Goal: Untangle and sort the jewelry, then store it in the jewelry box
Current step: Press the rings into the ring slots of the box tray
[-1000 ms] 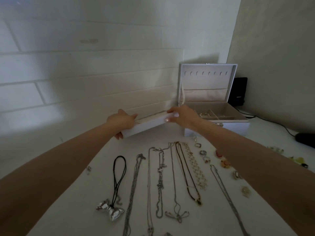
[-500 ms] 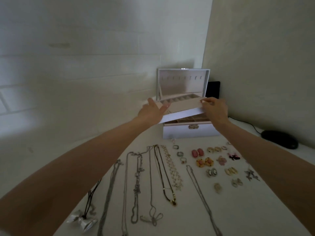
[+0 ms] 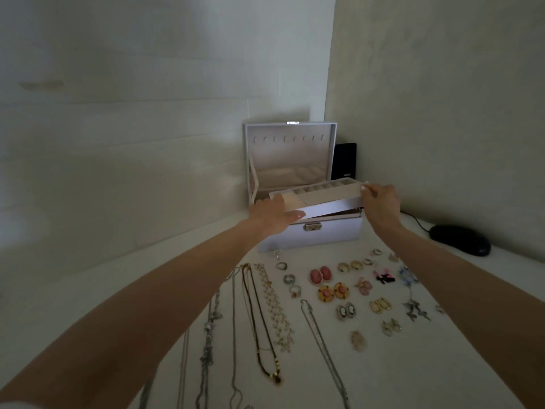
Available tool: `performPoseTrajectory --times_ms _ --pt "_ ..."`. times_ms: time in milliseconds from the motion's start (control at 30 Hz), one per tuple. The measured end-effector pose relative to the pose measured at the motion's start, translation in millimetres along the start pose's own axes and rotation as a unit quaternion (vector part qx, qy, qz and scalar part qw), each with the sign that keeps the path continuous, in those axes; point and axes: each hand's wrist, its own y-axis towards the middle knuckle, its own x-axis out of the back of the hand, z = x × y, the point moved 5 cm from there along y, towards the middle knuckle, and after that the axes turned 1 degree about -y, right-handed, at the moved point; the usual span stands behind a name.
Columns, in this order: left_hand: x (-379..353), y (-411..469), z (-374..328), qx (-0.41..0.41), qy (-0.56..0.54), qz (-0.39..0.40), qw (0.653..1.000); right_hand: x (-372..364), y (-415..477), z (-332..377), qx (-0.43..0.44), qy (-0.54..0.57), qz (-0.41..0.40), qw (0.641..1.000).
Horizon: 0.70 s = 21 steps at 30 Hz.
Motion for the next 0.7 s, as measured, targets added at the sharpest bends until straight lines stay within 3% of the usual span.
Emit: performPoseTrajectory --times_ms 267,700 --pt "-1 3 16 0.046 0.061 -0.013 0.997 -28 -1 -4 0.015 -0.053 0.11 0.992" --pt "5 -6 14 0.071 0.123 -0.008 0.99 -28 -14 -6 0.04 -0.064 0.138 0.988"
